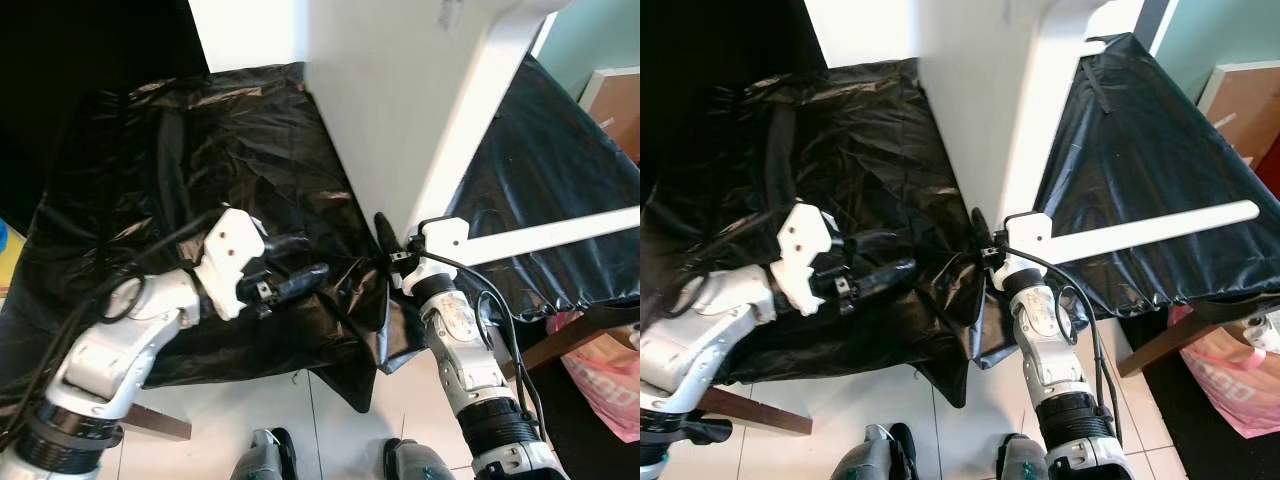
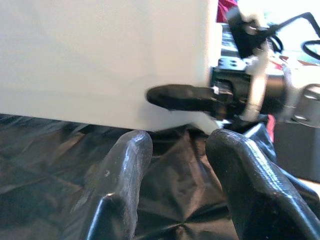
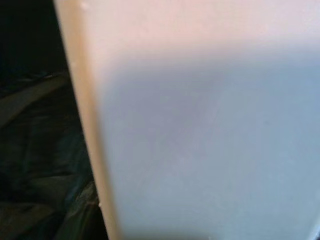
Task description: Building children table
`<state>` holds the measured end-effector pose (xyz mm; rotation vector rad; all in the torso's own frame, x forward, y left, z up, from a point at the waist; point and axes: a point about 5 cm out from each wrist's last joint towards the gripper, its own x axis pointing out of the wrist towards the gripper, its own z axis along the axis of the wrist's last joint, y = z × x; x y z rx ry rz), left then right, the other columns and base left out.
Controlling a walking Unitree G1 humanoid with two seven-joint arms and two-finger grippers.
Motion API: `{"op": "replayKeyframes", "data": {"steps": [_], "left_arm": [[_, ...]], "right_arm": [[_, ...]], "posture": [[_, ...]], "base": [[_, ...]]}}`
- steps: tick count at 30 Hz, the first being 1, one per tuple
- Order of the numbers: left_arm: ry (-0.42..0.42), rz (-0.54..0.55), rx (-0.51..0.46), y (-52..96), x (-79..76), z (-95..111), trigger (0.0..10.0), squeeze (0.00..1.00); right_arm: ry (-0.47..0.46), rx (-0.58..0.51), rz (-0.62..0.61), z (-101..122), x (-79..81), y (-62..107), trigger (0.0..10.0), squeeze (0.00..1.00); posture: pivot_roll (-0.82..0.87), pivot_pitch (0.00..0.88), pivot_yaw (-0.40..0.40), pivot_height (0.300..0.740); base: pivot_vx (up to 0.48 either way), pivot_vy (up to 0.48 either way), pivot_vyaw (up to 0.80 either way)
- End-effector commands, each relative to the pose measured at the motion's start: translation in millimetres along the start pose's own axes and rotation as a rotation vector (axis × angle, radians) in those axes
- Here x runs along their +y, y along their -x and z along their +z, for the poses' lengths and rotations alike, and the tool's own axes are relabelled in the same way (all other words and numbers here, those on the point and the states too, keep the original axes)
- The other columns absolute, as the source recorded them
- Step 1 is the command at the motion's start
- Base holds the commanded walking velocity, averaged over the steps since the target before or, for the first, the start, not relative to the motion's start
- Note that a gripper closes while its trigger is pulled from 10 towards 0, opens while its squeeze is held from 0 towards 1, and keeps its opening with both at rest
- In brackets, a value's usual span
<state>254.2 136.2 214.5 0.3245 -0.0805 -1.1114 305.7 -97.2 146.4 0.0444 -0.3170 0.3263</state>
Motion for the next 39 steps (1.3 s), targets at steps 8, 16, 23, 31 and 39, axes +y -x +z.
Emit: {"op": "replayKeyframes", "data": {"steps": [8,16,23,31,39], "left_arm": [[0.014,-0.046,0.019,13.2,-2.1,2.7,10.0,0.00],[0.029,-0.030,0.015,15.1,-5.6,3.2,10.0,0.00],[0.040,-0.030,0.012,14.8,-8.5,3.5,10.0,0.00],[0.042,-0.030,0.013,15.5,-9.8,4.3,10.0,0.00],[0.059,-0.060,0.026,16.4,-16.8,3.1,10.0,0.00]], "right_arm": [[-0.107,-0.085,0.244,20.6,46.9,-11.5,0.0,0.00],[-0.170,-0.128,0.272,31.5,74.9,-23.7,0.0,0.00],[-0.163,-0.127,0.226,26.8,87.2,-33.5,0.0,0.00],[-0.107,-0.093,0.181,15.8,88.9,-34.4,10.0,0.00],[-0.104,-0.052,0.155,8.2,81.3,-29.5,10.0,0.93]], "posture": [[0.00,0.154,0.013,0.740],[0.01,0.151,0.001,0.740],[0.01,0.151,-0.001,0.740],[0.02,0.152,-0.004,0.740],[0.02,0.156,-0.007,0.740]], "base": [[0.000,0.000,0.00],[0.000,0.000,0.00],[0.000,0.000,0.00],[0.000,0.000,0.00],[0.000,0.000,0.00]]}}
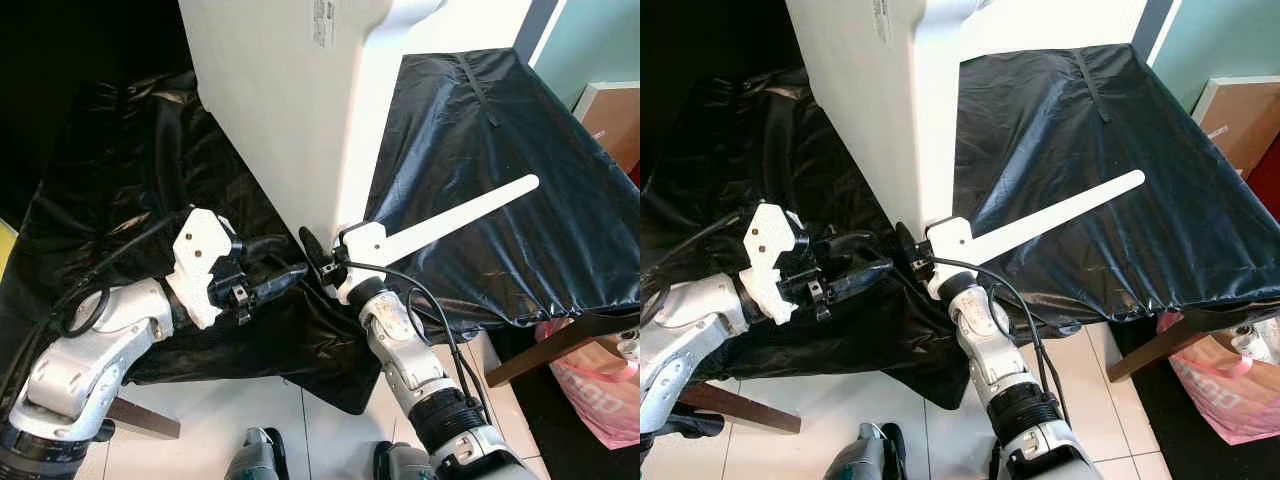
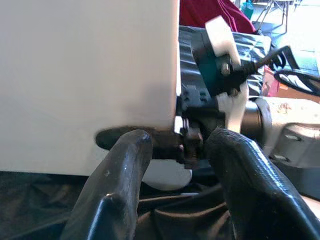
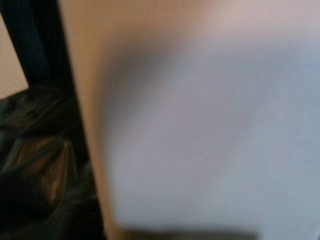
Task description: Building children table
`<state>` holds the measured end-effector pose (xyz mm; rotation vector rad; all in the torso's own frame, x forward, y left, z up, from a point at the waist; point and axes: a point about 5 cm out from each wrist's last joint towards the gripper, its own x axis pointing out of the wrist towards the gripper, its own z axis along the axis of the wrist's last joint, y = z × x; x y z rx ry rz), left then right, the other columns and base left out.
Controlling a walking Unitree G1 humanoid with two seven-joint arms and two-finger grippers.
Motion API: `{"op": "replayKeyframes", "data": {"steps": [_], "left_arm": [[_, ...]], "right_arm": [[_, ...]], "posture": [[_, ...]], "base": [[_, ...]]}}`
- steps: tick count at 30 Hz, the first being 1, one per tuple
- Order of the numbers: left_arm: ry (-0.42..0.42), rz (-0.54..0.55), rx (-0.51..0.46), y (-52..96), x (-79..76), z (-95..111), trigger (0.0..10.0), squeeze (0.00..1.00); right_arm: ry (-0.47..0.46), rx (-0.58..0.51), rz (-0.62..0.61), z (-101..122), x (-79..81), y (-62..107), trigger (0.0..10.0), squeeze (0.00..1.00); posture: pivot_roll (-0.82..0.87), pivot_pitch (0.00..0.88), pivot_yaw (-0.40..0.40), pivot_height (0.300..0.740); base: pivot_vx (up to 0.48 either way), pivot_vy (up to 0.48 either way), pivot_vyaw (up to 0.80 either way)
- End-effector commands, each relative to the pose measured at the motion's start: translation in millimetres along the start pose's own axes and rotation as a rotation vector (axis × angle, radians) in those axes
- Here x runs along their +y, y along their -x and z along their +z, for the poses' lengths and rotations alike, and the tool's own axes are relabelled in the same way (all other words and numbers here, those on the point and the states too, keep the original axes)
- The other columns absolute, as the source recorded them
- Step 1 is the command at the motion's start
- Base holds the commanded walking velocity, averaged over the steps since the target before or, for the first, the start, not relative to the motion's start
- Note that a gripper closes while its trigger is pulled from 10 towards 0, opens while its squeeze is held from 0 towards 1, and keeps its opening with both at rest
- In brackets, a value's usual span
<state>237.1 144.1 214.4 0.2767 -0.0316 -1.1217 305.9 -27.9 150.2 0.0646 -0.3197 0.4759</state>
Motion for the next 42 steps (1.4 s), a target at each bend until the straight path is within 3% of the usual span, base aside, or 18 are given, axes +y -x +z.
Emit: {"op": "replayKeyframes", "data": {"steps": [1,2,6,7,9,10,24,25,29,33,37,38,42], "left_arm": [[-0.003,-0.047,0.014,1.6,-5.2,0.7,10.0,0.00],[-0.002,-0.048,0.015,1.4,-5.6,0.4,10.0,0.00],[0.005,-0.051,0.013,0.5,-6.4,0.5,10.0,0.00],[0.005,-0.052,0.011,-0.2,-6.7,0.4,10.0,0.00],[0.006,-0.053,0.011,-0.6,-7.0,0.4,10.0,0.00],[0.006,-0.060,0.010,-1.7,-8.0,0.2,10.0,0.00],[0.017,-0.095,0.007,-7.2,-10.6,-0.2,10.0,0.00],[0.016,-0.101,0.009,-7.8,-10.3,-0.1,10.0,0.00],[0.016,-0.104,0.009,-7.9,-9.6,0.2,10.0,0.00],[0.019,-0.112,0.013,-7.4,-9.3,0.1,10.0,0.00],[0.022,-0.118,0.015,-7.4,-9.7,-0.2,10.0,0.00],[0.030,-0.137,0.018,-9.3,-12.4,-1.8,10.0,0.00],[0.035,-0.148,0.020,-11.3,-14.4,-3.0,10.0,0.00]], "right_arm": [[-0.058,-0.050,0.012,10.4,15.1,-9.1,10.0,0.93],[-0.054,-0.051,0.016,10.1,13.4,-8.0,10.0,1.00],[-0.049,-0.076,0.050,13.8,8.8,-2.7,10.0,1.00],[-0.046,-0.097,0.068,16.7,5.3,0.7,10.0,0.75],[-0.043,-0.112,0.080,18.4,3.1,2.9,10.0,0.75],[-0.053,-0.110,0.103,19.3,-1.6,7.5,10.0,0.00],[-0.047,-0.045,0.218,25.8,-32.0,48.3,10.0,0.00],[-0.036,-0.017,0.261,28.6,-39.9,60.7,10.0,0.00],[-0.030,0.018,0.306,30.9,-47.1,72.1,10.0,0.00],[0.000,0.135,0.414,32.5,-61.4,94.2,10.0,0.00],[0.016,0.161,0.423,33.8,-67.6,98.8,10.0,0.00],[0.056,0.197,0.410,37.9,-82.7,103.0,10.0,0.00],[0.080,0.213,0.395,42.0,-92.3,103.8,10.0,0.00]], "posture": [[0.02,0.156,-0.007,0.740],[0.02,0.156,-0.008,0.740],[0.02,0.157,-0.003,0.740],[0.01,0.157,-0.001,0.740],[0.01,0.157,-0.001,0.740],[0.01,0.158,0.000,0.740],[-0.01,0.161,0.008,0.740],[-0.01,0.160,0.015,0.740],[-0.01,0.160,0.017,0.740],[-0.02,0.161,0.023,0.740],[-0.02,0.161,0.026,0.740],[-0.02,0.162,0.025,0.740],[-0.02,0.160,0.026,0.740]], "base": [[0.000,0.000,0.00],[0.000,0.000,0.00],[0.000,0.000,0.00],[0.000,0.000,0.00],[0.000,0.000,0.00],[0.000,0.000,0.00],[0.000,0.000,0.00],[0.000,0.000,0.00],[0.000,0.000,0.00],[0.000,0.000,0.00],[0.000,0.000,0.00],[0.000,0.000,0.00],[0.000,0.000,0.00]]}}
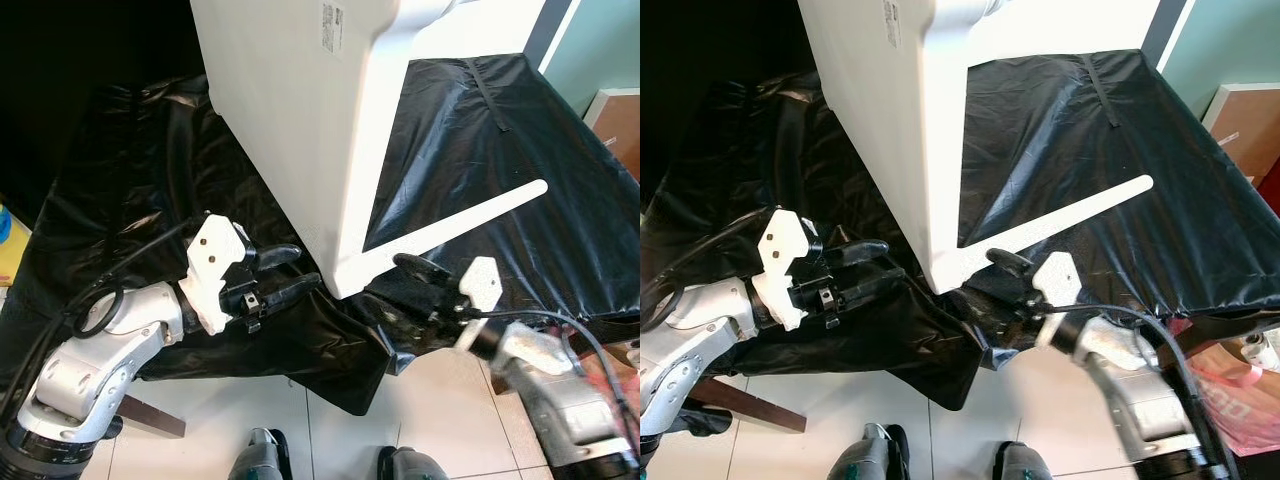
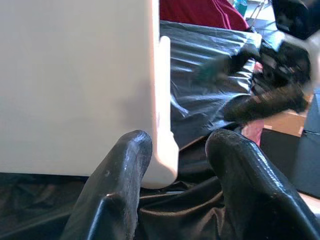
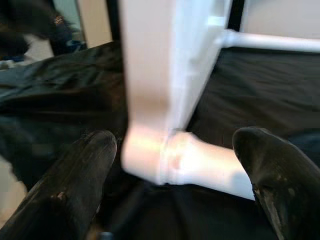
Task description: Building children table
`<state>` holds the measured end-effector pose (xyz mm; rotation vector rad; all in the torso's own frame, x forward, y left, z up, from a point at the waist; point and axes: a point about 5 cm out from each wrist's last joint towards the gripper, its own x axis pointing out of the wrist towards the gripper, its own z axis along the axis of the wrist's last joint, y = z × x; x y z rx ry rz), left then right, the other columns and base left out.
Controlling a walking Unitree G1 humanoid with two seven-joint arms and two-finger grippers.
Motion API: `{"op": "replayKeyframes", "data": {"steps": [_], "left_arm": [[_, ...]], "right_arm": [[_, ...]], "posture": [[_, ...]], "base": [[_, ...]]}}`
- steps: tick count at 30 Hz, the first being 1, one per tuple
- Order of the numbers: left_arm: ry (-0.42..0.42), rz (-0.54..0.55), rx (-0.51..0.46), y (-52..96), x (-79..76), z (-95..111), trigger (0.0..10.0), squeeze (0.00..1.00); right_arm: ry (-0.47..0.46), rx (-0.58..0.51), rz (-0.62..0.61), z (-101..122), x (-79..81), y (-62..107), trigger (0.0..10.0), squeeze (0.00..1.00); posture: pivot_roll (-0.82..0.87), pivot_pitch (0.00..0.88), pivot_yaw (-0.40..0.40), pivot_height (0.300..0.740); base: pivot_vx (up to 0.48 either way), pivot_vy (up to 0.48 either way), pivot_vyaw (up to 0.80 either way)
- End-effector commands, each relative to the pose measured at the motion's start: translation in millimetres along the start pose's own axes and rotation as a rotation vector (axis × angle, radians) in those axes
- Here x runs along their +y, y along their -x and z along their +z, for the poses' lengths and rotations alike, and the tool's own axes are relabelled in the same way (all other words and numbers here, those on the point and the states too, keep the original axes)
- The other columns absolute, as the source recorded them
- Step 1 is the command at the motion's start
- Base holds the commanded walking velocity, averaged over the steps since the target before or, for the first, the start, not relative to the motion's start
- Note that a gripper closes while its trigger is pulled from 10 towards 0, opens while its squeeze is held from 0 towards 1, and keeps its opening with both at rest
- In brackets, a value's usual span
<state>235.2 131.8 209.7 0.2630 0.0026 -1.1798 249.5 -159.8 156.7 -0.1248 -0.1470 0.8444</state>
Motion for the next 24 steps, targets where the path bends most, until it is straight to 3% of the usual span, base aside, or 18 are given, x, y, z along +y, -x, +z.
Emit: {"op": "replayKeyframes", "data": {"steps": [1,7,12,24], "left_arm": [[0.009,-0.087,0.008,-1.0,-6.5,-1.4,10.0,0.00],[0.014,-0.112,0.005,-5.0,-10.3,-1.3,10.0,0.00],[0.014,-0.116,0.006,-5.3,-9.3,-0.8,10.0,0.00],[0.017,-0.127,0.018,0.3,-8.4,2.3,10.0,0.00]], "right_arm": [[0.000,0.007,0.010,1.7,-0.8,1.2,10.0,0.00],[0.077,0.063,-0.039,2.8,-17.8,4.2,10.0,0.00],[0.108,0.063,-0.090,0.9,-19.5,-9.0,10.0,0.00],[0.053,0.057,-0.204,-12.3,2.9,-48.9,10.0,0.00]], "posture": [[-0.02,0.160,0.026,0.740],[-0.02,0.155,0.030,0.740],[-0.02,0.151,0.035,0.740],[-0.01,0.151,0.039,0.740]], "base": [[0.000,0.000,0.00],[0.000,0.000,0.00],[0.000,0.000,0.00],[0.000,0.000,0.00]]}}
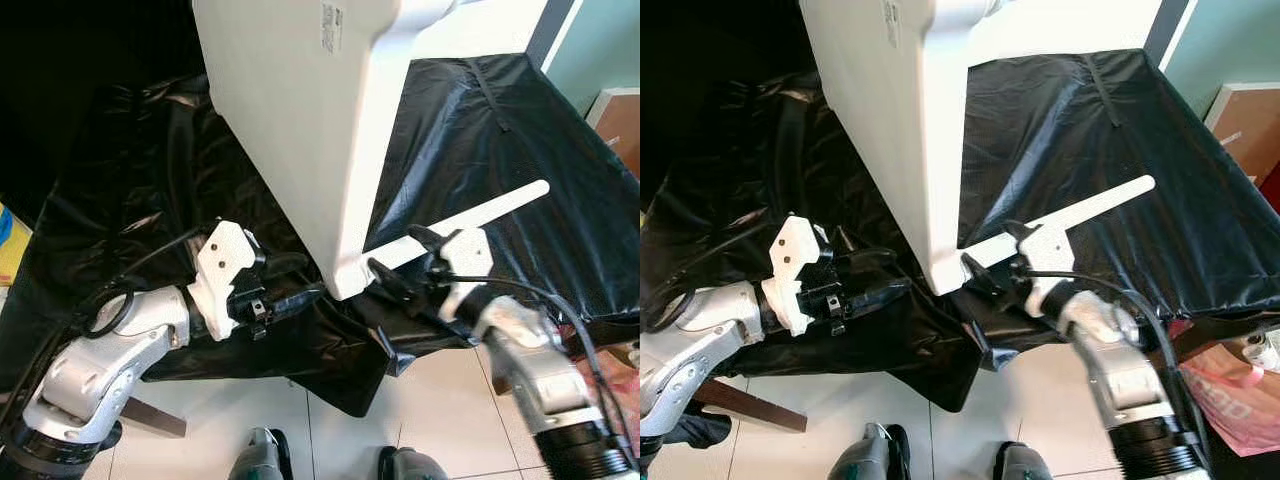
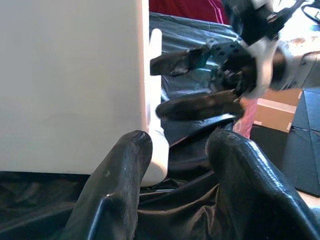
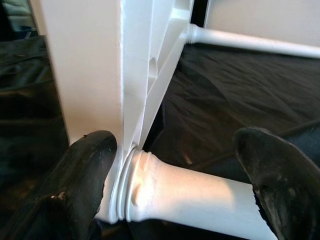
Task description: Building children table
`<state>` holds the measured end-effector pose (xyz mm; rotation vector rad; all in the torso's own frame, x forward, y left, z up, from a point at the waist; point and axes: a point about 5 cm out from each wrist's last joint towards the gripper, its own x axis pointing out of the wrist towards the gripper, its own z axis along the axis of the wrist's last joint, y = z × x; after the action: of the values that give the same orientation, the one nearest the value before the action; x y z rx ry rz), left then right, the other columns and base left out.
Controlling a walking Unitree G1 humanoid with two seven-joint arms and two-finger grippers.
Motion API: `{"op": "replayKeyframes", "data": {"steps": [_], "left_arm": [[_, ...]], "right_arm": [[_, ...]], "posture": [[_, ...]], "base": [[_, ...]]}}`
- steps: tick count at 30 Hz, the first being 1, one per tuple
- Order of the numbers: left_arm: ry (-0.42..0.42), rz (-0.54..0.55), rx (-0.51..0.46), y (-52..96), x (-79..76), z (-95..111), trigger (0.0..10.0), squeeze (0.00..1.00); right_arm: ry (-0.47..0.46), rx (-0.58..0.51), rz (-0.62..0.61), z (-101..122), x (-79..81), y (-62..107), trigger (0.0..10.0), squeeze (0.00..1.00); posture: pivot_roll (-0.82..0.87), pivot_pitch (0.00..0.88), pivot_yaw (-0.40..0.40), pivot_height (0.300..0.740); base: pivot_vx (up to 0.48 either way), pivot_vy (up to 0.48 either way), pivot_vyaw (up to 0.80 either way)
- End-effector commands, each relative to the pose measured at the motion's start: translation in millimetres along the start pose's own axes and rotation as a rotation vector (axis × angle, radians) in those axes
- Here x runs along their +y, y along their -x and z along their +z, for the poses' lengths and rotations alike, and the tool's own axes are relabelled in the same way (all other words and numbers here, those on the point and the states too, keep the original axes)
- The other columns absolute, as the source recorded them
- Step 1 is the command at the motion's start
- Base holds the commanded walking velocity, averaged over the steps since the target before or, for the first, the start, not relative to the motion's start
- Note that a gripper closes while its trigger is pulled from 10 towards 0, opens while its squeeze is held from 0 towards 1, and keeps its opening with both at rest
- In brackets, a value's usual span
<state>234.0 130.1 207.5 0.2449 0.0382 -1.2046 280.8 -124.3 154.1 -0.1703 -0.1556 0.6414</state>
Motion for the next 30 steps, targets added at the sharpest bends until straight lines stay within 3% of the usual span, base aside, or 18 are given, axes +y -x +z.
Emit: {"op": "replayKeyframes", "data": {"steps": [1,19,27,30], "left_arm": [[-0.016,-0.100,0.009,1.9,-6.5,3.6,10.0,0.00],[-0.006,-0.097,0.023,6.3,-7.5,3.2,10.0,0.00],[-0.015,-0.094,0.031,10.4,-3.9,4.9,10.0,0.00],[-0.016,-0.093,0.031,10.7,-3.9,5.2,10.0,0.00]], "right_arm": [[-0.004,0.034,-0.007,-7.1,5.5,-4.1,10.0,0.00],[-0.067,0.030,0.013,-14.2,36.3,-31.9,10.0,0.00],[-0.087,-0.028,0.114,-1.6,69.8,-72.3,10.0,0.00],[-0.091,-0.033,0.128,0.0,73.8,-76.4,10.0,0.00]], "posture": [[-0.01,0.151,0.039,0.740],[0.00,0.146,0.031,0.740],[0.01,0.133,0.024,0.740],[0.01,0.133,0.024,0.740]], "base": [[0.000,0.000,0.00],[0.000,0.000,0.00],[0.000,0.000,0.00],[0.000,0.000,0.00]]}}
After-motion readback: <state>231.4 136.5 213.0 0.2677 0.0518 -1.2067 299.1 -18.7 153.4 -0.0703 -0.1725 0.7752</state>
